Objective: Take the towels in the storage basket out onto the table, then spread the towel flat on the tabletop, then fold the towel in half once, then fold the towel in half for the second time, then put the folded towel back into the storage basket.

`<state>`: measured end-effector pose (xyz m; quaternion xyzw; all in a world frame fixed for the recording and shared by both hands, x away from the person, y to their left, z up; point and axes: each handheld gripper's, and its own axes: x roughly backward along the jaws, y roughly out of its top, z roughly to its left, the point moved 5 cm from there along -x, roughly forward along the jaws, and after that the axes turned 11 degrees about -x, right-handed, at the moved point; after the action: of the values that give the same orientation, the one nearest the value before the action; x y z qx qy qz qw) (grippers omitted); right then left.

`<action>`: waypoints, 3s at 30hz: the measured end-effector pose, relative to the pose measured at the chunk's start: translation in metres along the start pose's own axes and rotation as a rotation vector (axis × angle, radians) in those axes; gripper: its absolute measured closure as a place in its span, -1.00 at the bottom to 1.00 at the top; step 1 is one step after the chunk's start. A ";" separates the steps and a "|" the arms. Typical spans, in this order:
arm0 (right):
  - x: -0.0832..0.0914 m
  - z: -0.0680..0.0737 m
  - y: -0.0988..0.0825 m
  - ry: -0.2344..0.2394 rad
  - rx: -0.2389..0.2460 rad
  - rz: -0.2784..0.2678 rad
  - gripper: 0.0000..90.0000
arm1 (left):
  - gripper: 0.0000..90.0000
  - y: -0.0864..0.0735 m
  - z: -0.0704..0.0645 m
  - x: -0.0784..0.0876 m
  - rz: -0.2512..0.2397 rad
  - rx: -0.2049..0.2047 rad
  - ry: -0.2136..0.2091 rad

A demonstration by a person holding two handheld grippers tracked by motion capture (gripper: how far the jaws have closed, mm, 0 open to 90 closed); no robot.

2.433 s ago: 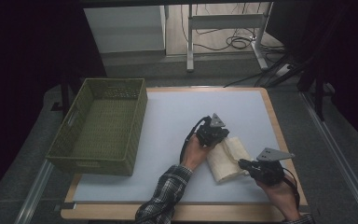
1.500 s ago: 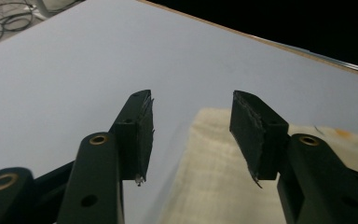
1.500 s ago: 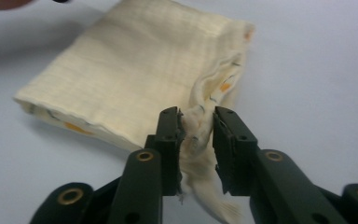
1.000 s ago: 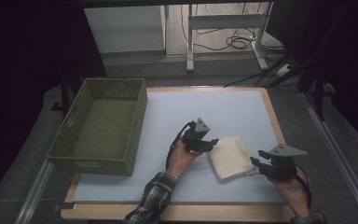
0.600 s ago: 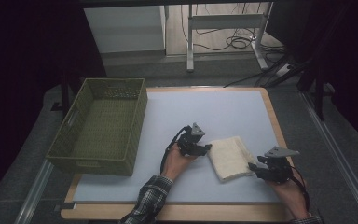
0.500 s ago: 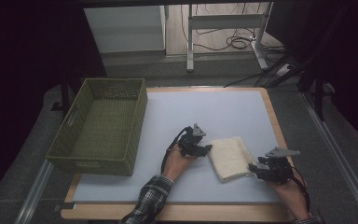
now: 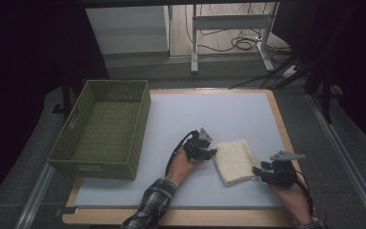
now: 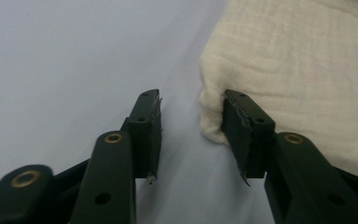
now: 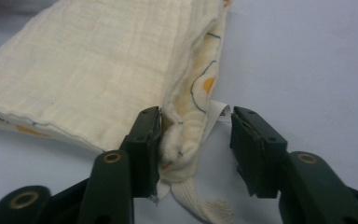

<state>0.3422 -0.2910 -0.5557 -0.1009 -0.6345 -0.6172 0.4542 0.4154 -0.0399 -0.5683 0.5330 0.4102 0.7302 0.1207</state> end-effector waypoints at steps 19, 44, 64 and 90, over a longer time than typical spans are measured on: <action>0.008 0.013 0.005 0.111 -0.060 0.000 0.83 | 0.93 0.016 -0.007 0.018 -0.029 -0.077 0.009; 0.008 0.055 0.040 0.210 0.023 -0.050 0.83 | 0.92 0.013 0.018 0.065 -0.047 -0.043 0.061; -0.013 0.110 0.080 0.265 0.114 -0.054 0.83 | 0.91 0.009 0.047 0.121 -0.058 -0.013 0.157; -0.034 0.158 0.121 0.315 0.167 -0.072 0.83 | 0.91 -0.006 0.088 0.181 0.000 0.018 0.263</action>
<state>0.3736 -0.1116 -0.4686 0.0577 -0.6077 -0.5865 0.5324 0.4183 0.1165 -0.4407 0.4336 0.4289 0.7901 0.0613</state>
